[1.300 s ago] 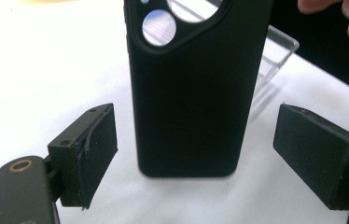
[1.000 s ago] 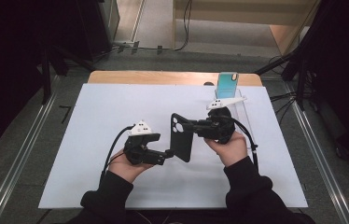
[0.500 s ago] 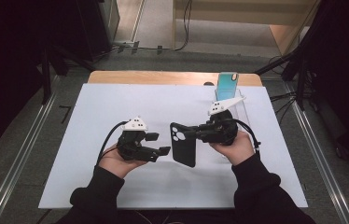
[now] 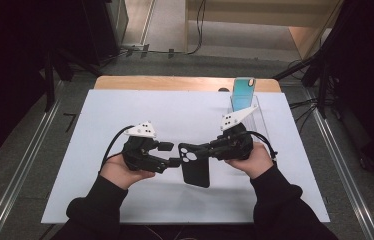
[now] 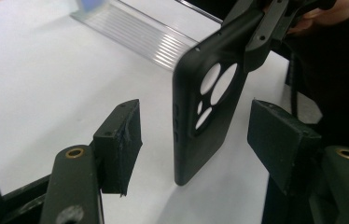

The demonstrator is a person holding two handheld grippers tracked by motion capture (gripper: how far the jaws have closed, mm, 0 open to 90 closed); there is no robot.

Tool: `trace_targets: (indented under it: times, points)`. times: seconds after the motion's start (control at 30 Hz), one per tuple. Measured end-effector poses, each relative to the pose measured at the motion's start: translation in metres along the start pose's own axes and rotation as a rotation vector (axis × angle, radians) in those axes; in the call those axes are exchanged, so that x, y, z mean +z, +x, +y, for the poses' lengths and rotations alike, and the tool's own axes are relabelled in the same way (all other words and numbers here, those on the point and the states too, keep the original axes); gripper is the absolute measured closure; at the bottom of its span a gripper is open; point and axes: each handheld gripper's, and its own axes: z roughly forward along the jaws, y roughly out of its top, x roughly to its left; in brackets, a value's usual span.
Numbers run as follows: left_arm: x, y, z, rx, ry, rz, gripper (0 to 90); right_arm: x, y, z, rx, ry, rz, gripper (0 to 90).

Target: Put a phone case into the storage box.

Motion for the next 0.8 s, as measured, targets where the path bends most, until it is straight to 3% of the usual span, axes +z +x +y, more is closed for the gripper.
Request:
trace_targets:
  times: [0.1, 0.2, 0.3, 0.47, 0.6, 0.67, 0.8]
  points:
    - [0.0008, 0.0005, 0.0003, 0.014, 0.014, -0.019, 37.1, 0.0025, 0.0018, 0.0004, -0.03, 0.007, 0.027, 77.1]
    - [0.0021, -0.0017, 0.0024, 0.042, 0.02, -0.035, 38.3, 0.0045, 0.0033, 0.0011, -0.032, 0.012, 0.043, 77.1]
    - [0.003, -0.0008, 0.0047, 0.045, 0.019, -0.061, 41.7, 0.0061, 0.0043, 0.0016, -0.037, 0.01, 0.064, 77.1]
    - [0.0058, -0.0003, 0.0035, 0.081, 0.018, -0.097, 53.0, 0.0065, 0.0041, 0.002, -0.044, 0.002, 0.098, 77.1]
    - [0.0062, -0.0011, 0.0027, 0.091, 0.017, -0.117, 67.6, 0.0076, 0.0033, 0.0018, -0.039, 0.004, 0.106, 77.1]
    - [0.0059, -0.0002, 0.0024, 0.082, 0.012, -0.136, 70.8, 0.007, 0.0015, 0.0015, -0.037, -0.007, 0.11, 77.1]
    - [0.0041, 0.0004, 0.0016, 0.116, -0.001, -0.166, 74.9, 0.0054, -0.0003, 0.0008, -0.032, -0.019, 0.131, 76.5]
